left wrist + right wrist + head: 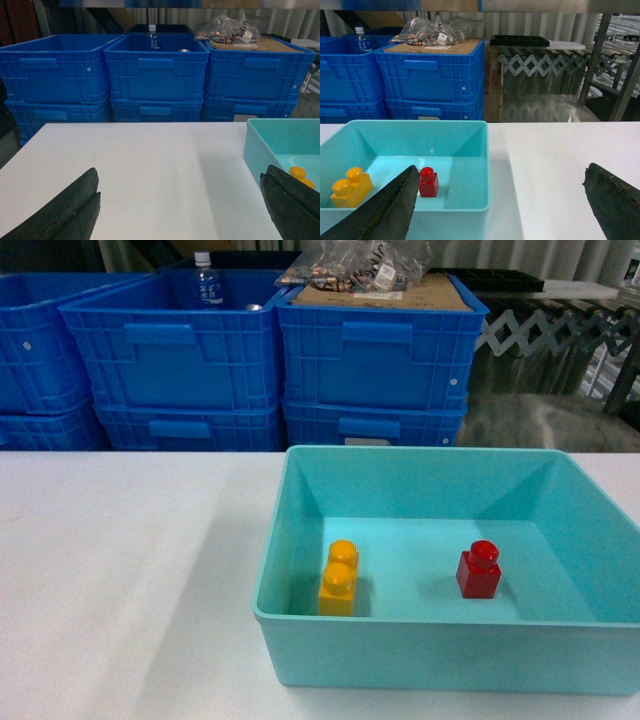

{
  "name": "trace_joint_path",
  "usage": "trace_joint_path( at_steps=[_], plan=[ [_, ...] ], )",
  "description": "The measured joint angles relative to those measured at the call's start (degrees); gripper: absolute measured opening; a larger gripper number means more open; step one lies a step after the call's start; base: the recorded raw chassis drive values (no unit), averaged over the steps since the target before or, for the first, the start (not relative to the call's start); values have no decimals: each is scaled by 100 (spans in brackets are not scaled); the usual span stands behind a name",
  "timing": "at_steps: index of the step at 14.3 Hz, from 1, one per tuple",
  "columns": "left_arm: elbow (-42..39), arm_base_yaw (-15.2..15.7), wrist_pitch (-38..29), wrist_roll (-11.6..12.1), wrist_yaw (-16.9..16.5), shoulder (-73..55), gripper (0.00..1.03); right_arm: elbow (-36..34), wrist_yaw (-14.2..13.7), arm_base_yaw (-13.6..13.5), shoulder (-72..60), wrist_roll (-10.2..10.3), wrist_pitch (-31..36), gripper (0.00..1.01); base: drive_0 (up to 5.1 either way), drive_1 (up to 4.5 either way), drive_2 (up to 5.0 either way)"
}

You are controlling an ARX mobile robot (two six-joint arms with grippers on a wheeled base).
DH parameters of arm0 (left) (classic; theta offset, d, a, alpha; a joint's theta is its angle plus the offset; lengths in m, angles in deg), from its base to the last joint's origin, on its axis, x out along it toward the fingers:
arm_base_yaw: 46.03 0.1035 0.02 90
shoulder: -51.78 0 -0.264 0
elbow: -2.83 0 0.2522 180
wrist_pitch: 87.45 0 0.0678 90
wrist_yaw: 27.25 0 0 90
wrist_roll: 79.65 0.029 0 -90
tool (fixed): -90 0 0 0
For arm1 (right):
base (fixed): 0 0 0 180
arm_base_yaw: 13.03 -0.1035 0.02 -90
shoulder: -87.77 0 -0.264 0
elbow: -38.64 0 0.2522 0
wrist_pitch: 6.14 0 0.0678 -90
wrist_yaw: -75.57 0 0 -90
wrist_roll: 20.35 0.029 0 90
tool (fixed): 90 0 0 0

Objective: Pick red block from blue box to shelf

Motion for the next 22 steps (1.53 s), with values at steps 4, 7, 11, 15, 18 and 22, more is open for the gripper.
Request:
trace_joint_path(
  at_steps=[4, 7, 11, 15, 18, 22],
  plan=[
    [0, 2, 0, 0, 0, 0, 98, 245, 649, -166, -1270, -313, 299, 98, 0, 0, 0],
    [0, 2, 0, 0, 0, 0, 98, 1276, 654, -743, -4199, -234, 1749, 98, 0, 0, 0],
    [0, 2, 0, 0, 0, 0, 98, 3145, 321, -1561, -7973, 63, 2059, 98, 0, 0, 0],
    [0, 2, 0, 0, 0, 0, 98, 4791, -114, -1644, -10321, 271, 1604, 98, 0, 0, 0],
    [0, 2, 0, 0, 2, 0, 98, 5735, -289, -1631, -11357, 326, 1113, 98, 0, 0, 0],
    [0, 2, 0, 0, 0, 0, 98, 6516, -496, -1486, -12124, 363, 796, 98, 0, 0, 0]
  ],
)
